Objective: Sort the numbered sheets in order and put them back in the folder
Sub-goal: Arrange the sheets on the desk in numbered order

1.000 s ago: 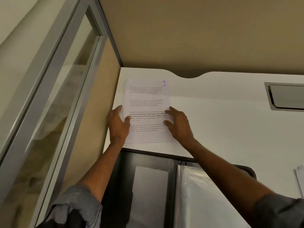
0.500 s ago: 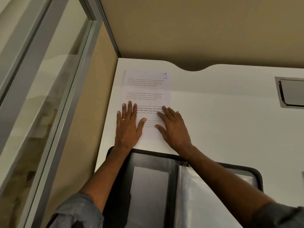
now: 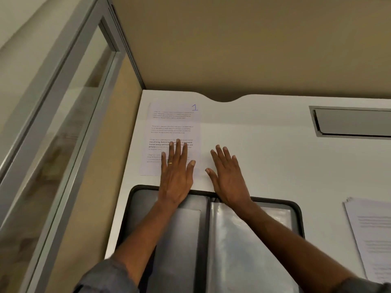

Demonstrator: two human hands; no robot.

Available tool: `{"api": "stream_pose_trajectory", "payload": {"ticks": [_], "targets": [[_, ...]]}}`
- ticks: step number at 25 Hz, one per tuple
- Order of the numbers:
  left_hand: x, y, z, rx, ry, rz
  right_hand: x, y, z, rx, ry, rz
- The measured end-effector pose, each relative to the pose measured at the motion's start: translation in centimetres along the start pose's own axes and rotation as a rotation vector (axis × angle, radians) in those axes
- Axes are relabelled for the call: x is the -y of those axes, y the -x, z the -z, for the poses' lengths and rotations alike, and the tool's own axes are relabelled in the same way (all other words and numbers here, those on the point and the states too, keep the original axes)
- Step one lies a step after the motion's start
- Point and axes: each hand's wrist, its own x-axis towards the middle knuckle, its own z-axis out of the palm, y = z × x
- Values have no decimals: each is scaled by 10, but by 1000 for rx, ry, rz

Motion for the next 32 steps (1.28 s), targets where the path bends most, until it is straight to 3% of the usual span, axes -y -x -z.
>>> {"api": "stream_pose_trajectory", "payload": {"ticks": [9, 19, 28, 32], "targets": [[-150, 117, -21, 31, 2, -163, -79, 155, 61, -78, -9, -99], [-327, 249, -69, 125, -35, -191, -206, 346, 125, -109, 26, -159], [-412, 298, -131, 413, -18, -284, -329, 448, 136, 129, 145, -521], [-420, 290, -146, 465, -122, -341, -337, 457, 125, 287, 219, -500]]}}
